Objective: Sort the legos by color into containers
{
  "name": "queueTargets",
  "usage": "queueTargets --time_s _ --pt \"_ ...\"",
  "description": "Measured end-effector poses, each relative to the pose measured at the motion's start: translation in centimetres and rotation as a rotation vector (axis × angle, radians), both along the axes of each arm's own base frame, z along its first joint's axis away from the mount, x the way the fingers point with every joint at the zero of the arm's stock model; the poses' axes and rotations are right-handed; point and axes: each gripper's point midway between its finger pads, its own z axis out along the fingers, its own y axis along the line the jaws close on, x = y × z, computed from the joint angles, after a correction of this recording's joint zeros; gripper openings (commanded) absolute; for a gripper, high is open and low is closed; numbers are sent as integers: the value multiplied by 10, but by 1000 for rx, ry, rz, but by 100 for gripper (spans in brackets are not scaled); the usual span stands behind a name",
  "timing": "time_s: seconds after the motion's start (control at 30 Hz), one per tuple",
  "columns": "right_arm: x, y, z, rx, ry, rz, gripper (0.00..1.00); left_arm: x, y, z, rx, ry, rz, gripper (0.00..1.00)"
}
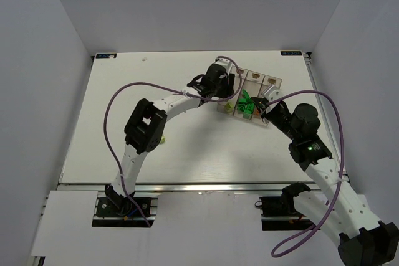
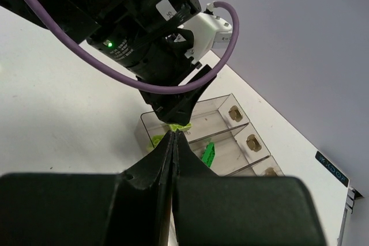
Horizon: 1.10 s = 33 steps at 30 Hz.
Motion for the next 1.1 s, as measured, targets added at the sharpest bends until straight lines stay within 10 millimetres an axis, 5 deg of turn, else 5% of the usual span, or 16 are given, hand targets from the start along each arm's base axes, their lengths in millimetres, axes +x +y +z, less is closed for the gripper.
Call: queueTargets --time_s 0.23,0.4,0.57,0.7,0.97,1.1 --pt "0 0 0 -3 -1 0 0 -26 23 19 -7 0 -11 60" --pt "0 1 -3 -8 6 6 12 -68 79 60 -66 -9 45 62" --pt "2 3 -13 -27 35 16 26 -88 157 92 -203 22 245 73" --pt "1 4 -19 -39 52 24 29 -97 214 72 -174 116 488 98" --pt "2 5 -23 -47 67 29 32 -134 294 15 67 214 775 98" --pt "3 5 -27 -51 78 29 32 -144 311 5 115 232 817 98"
